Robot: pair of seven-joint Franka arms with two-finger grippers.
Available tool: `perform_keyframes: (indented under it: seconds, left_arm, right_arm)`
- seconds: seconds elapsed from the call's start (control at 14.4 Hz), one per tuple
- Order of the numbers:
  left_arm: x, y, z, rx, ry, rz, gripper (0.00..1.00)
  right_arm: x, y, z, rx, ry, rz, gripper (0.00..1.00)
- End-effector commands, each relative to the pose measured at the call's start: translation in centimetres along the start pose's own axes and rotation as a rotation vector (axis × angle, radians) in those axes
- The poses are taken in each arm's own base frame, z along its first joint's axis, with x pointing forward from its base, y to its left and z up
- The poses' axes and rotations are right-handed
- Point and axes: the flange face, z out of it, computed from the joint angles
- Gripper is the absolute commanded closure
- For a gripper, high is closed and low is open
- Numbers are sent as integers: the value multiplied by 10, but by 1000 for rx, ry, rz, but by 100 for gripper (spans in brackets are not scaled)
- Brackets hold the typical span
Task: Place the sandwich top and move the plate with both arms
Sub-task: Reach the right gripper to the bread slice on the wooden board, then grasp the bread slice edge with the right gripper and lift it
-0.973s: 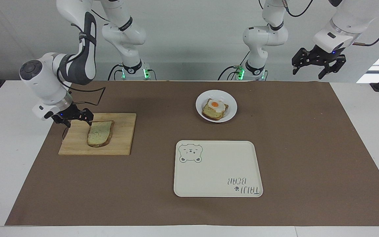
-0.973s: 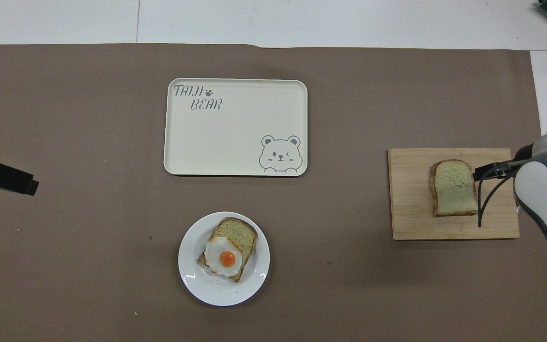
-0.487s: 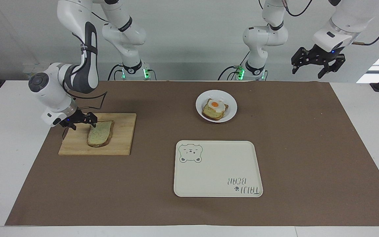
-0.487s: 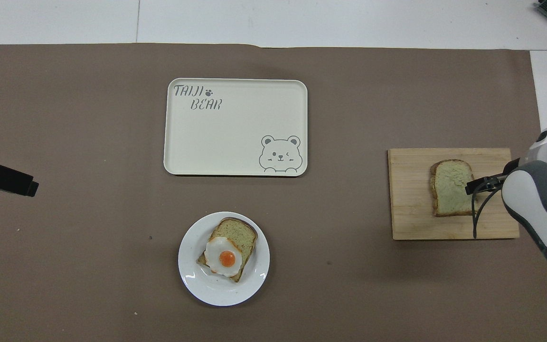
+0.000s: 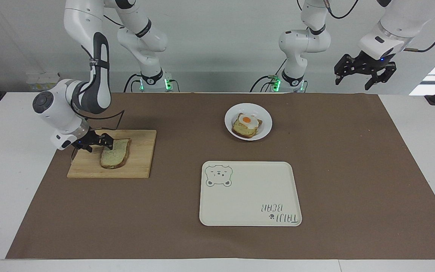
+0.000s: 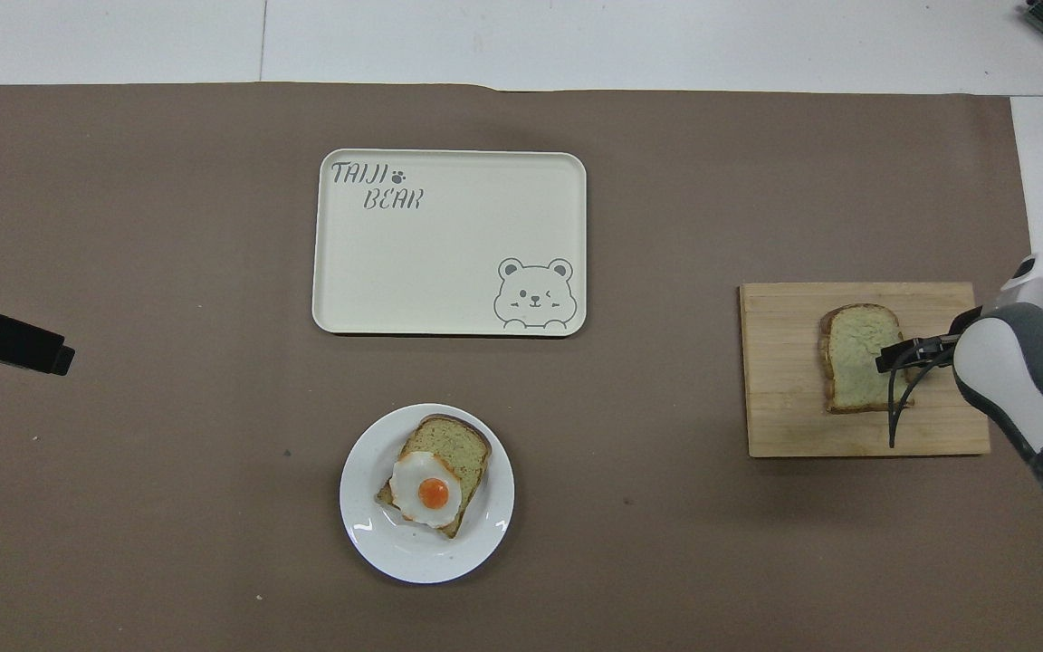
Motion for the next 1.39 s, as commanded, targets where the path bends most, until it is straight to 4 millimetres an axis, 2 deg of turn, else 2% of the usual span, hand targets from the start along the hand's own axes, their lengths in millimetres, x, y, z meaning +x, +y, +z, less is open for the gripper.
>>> perform_keyframes:
  seconds: [0.0, 0.21, 0.42, 0.49, 0.63, 0.76, 0.83, 1.11, 1.32]
  left_arm:
    - [-8, 5, 0, -1, -3, 0, 0]
    - [-8, 5, 0, -1, -3, -1, 0]
    - [-8, 5, 0, -1, -3, 0, 0]
    - [-8, 5, 0, -1, -3, 0, 0]
    - [-8, 5, 0, -1, -3, 0, 0]
    - [-8, 5, 0, -1, -3, 2, 0]
    - [-8, 5, 0, -1, -3, 2, 0]
    - [-8, 5, 0, -1, -3, 2, 0]
    - [-8, 5, 0, -1, -3, 2, 0]
  right_arm:
    - [-1, 3, 1, 23, 21, -18, 25]
    - [-1, 3, 1, 26, 20, -15, 30]
    - [-1, 3, 5, 30, 14, -10, 31]
    - [-1, 3, 5, 30, 13, -10, 34]
    - [-2, 2, 6, 35, 4, -12, 57]
    - [-2, 2, 6, 35, 4, -10, 96]
    - [-1, 1, 6, 34, 5, -3, 100]
    - [3, -1, 5, 33, 5, 6, 100]
    - [9, 1, -5, 22, 20, -13, 100]
